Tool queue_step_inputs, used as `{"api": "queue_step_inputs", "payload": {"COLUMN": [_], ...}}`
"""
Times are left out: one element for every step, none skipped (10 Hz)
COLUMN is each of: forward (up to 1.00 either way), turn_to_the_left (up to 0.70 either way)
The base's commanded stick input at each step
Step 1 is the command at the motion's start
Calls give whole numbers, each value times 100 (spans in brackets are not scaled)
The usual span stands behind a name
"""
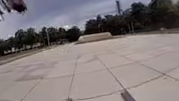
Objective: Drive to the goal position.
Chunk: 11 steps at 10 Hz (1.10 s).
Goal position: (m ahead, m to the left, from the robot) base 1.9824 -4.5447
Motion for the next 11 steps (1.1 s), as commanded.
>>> {"api": "queue_step_inputs", "payload": {"forward": [50,50,50,50,50,50,50,50,50,50,50], "turn_to_the_left": [0,0,0,0,0,0,0,0,0,0,0]}}
